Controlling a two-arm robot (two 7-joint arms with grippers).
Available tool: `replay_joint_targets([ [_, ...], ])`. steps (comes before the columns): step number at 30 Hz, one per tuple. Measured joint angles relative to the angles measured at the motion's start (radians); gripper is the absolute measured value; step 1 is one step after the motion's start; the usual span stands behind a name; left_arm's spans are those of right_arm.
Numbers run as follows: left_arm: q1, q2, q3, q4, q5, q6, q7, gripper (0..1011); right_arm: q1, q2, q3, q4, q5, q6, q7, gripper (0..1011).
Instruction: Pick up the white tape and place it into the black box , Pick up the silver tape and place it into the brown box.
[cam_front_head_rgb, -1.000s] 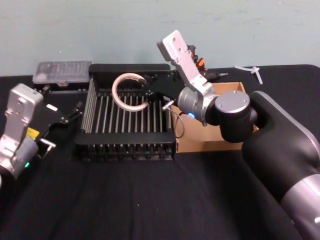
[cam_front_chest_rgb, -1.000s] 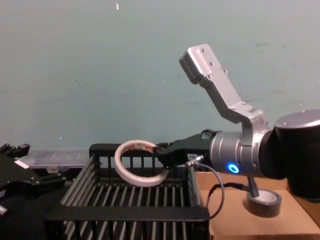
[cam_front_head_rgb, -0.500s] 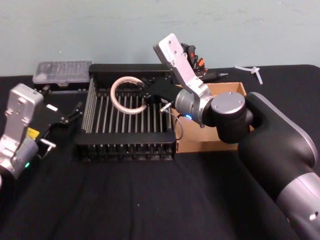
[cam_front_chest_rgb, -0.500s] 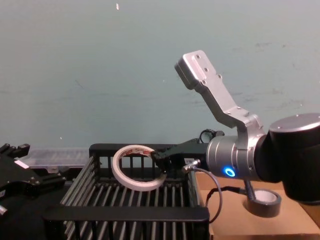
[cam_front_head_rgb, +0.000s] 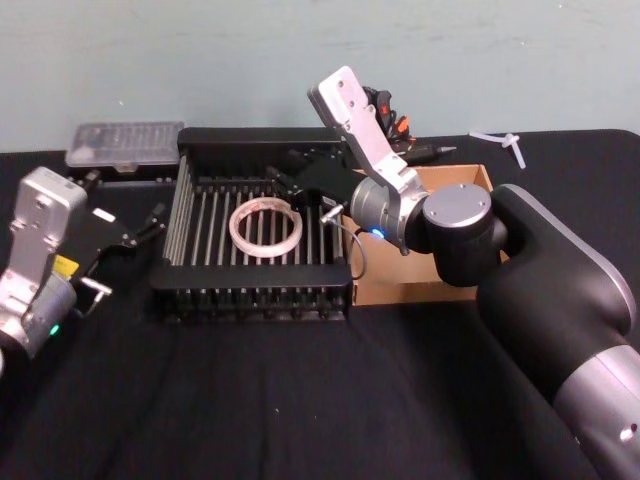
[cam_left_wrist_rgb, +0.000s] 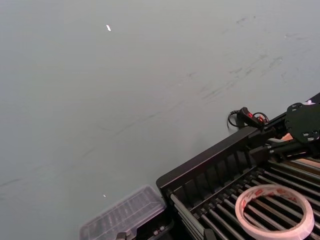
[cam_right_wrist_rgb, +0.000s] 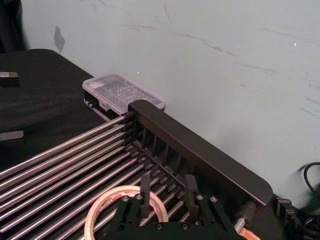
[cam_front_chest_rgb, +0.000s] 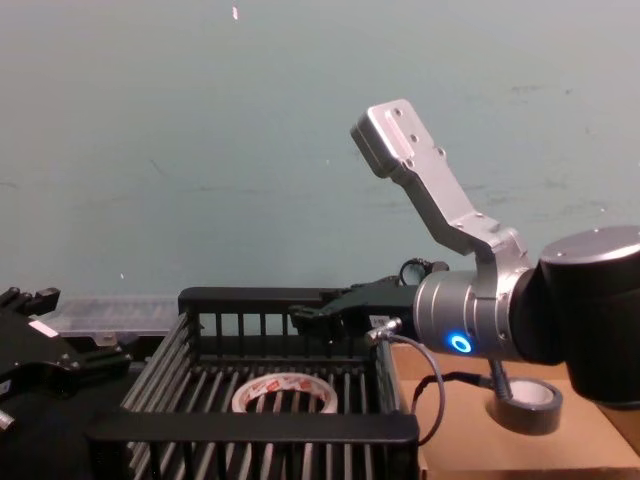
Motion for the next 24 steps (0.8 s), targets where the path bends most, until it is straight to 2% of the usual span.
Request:
replay_joint_targets([
  [4, 0.000, 0.000, 0.000, 0.000, 0.000, 0.000, 0.000, 1001, 0.000, 0.000, 0.000, 0.000, 0.000, 0.000, 0.000, 514],
  [9, 0.000, 0.000, 0.000, 0.000, 0.000, 0.000, 0.000, 1001, -0.001, 0.001, 0.000, -0.001, 0.001, 0.000, 0.000, 704],
  [15, 0.000, 0.000, 0.000, 0.000, 0.000, 0.000, 0.000, 1001, -0.001, 0.001, 0.000, -0.001, 0.001, 0.000, 0.000, 872],
  [21, 0.000, 0.000, 0.000, 0.000, 0.000, 0.000, 0.000, 1001, -0.001, 0.001, 0.000, -0.002, 0.002, 0.001, 0.000, 1002],
  [24, 0.000, 0.000, 0.000, 0.000, 0.000, 0.000, 0.000, 1001, -0.001, 0.001, 0.000, -0.002, 0.002, 0.001, 0.000, 1000],
])
